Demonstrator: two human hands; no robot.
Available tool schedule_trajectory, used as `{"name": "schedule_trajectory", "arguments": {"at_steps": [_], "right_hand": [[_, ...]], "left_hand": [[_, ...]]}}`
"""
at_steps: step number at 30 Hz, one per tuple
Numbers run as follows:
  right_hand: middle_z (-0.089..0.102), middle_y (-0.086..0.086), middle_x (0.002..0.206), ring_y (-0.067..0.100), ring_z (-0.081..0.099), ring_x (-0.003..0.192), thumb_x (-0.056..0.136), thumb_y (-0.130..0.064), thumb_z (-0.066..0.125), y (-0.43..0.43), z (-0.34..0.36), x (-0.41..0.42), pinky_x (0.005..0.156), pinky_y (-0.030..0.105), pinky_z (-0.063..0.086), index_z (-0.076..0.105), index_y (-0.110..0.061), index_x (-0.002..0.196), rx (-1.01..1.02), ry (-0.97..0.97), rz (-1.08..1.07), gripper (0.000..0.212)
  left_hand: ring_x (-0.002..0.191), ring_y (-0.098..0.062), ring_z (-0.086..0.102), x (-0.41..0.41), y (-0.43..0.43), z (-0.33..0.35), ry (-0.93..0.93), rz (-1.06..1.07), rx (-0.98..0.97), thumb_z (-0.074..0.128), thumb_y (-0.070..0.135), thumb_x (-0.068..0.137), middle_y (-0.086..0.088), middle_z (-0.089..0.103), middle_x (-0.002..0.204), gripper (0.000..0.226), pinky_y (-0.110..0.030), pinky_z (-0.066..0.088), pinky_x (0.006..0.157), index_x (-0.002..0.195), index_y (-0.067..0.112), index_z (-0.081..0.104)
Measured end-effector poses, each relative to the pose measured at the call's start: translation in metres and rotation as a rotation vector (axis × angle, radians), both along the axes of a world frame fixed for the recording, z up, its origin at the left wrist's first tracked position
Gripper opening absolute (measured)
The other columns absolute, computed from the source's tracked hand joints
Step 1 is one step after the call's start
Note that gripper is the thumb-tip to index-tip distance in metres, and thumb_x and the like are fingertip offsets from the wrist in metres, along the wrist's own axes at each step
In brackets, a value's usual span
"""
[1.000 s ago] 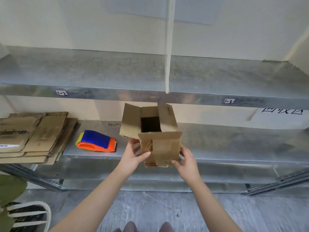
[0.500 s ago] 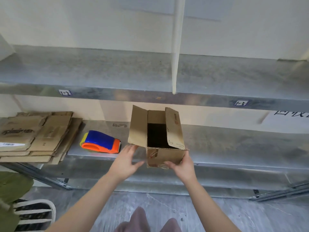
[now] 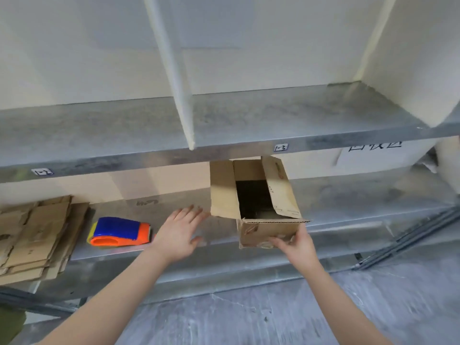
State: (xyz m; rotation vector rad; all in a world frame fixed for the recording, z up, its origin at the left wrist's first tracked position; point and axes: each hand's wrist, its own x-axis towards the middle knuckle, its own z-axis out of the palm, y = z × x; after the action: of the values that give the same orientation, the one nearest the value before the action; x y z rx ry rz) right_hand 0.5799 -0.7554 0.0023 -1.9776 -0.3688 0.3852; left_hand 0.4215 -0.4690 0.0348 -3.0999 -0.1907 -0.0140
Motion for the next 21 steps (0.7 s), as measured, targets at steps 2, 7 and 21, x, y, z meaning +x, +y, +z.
{"name": "schedule_trajectory", "arguments": {"at_steps": [2,7,21], "right_hand": [[0.063,-0.012,0.106,0.007,0.060,0.098,0.067,-0.023,0.088,-0.034,0.006,0.017,0.083,0.027,0.047,0.046,-0.034,0.113,0.016,0.001,-0.031,0.063],[0.063,-0.014,0.107,-0.003,0.058,0.099,0.067,-0.016,0.088,-0.132,0.013,0.068,0.080,0.018,0.046,0.048,-0.030,0.116,0.071,-0.022,-0.099,0.064],[0.059,-0.022,0.110,-0.013,0.055,0.097,0.070,-0.018,0.087,-0.356,0.020,0.225,0.074,0.000,0.040,0.043,-0.032,0.122,0.022,-0.048,-0.156,0.069]], "left_hand": [[0.120,-0.029,0.057,0.024,-0.027,0.001,-0.011,-0.032,0.006,0.040,0.054,0.077,-0.003,0.060,0.131,0.066,-0.045,0.045,0.099,0.134,0.023,0.051],[0.119,-0.027,0.058,0.090,-0.119,-0.006,-0.068,-0.097,-0.014,0.065,0.048,0.076,-0.001,0.060,0.130,0.066,-0.044,0.044,0.100,0.136,0.025,0.048],[0.127,-0.029,0.051,0.269,-0.342,-0.014,-0.041,-0.164,-0.106,0.046,0.046,0.082,-0.005,0.055,0.137,0.058,-0.045,0.039,0.105,0.136,0.026,0.050]]}}
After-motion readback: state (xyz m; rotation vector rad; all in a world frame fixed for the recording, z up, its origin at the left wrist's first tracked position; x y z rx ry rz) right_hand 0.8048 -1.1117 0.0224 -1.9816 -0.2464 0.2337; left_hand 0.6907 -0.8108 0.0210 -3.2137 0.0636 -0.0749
